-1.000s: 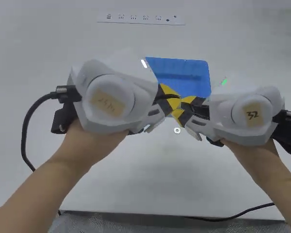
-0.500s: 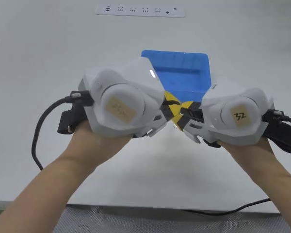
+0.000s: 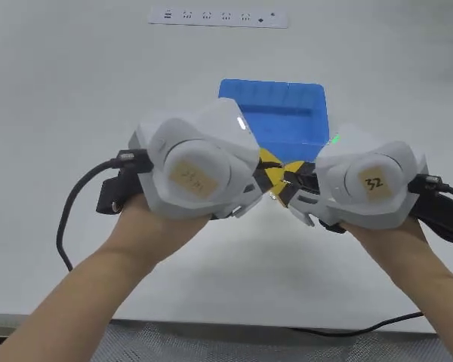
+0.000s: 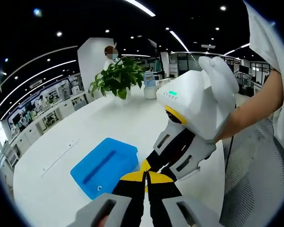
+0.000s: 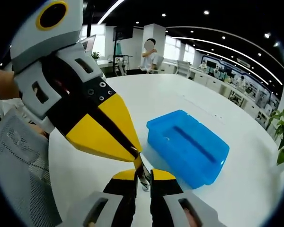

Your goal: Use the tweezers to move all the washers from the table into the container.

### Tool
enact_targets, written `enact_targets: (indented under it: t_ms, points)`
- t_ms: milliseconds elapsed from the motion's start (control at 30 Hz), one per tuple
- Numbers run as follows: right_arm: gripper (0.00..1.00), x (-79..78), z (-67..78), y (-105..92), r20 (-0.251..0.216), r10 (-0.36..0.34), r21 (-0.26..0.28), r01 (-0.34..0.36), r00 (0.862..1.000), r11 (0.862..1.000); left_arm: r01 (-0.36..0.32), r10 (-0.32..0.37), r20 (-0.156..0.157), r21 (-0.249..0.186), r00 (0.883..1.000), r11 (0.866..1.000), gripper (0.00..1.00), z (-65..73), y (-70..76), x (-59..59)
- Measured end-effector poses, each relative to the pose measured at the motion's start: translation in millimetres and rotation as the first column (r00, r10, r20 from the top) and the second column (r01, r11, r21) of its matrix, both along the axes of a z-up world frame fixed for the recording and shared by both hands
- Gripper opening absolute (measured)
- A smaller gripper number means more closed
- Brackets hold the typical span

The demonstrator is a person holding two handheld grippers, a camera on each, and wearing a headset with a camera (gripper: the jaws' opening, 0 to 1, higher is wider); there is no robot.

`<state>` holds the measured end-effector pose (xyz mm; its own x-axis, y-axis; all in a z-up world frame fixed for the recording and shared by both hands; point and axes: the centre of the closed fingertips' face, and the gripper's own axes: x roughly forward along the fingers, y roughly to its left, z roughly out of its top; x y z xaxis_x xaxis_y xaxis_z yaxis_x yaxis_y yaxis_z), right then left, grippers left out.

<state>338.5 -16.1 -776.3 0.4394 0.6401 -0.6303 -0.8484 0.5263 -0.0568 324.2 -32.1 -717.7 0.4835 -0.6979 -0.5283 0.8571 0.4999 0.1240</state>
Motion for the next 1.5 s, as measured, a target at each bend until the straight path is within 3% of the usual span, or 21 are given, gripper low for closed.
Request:
enact_targets:
  t_ms: [200,400,600,1100,1300,1500]
  points:
    - [0.06,-0.4,-1.5,3.9,0.007,0.014,-0.021,-0.014,1.0,1.0,0.01,-0.01,0.005,0.026,1.0,1.0,0.0,-1.4,1.0,-0.2]
    - [0.05,1.3,-1.4,2.7,-0.009,-0.004,0.002,0.004,1.0,1.0,-0.006,0.006,-0.008,-0.006,1.0,1.0,0.0,-1.5,1.1,2.8]
    - [0.04,-0.8,-2.8,2.1,0.028,0.034,-0.05,-0.033,0.999,0.998,0.004,-0.004,-0.018,-0.011,1.0,1.0,0.0,-3.6,-1.7,2.5]
    - [0.03,-1.7,-2.2,0.2,0.026,0.031,-0.056,-0.029,0.999,0.998,-0.003,0.002,-0.03,-0.009,1.0,1.0,0.0,-1.7,-5.4,0.9]
    - [0.03,-1.1,15.6,-0.3,0.065,0.033,-0.054,-0.03,0.997,0.998,0.016,-0.016,0.014,0.006,1.0,1.0,0.0,15.7,-6.3,-1.2]
    - [0.03,8.6,39.2,3.3,0.117,0.042,-0.049,-0.036,0.992,0.998,0.018,-0.018,0.067,0.008,0.998,1.0,0.0,36.9,-3.5,6.0]
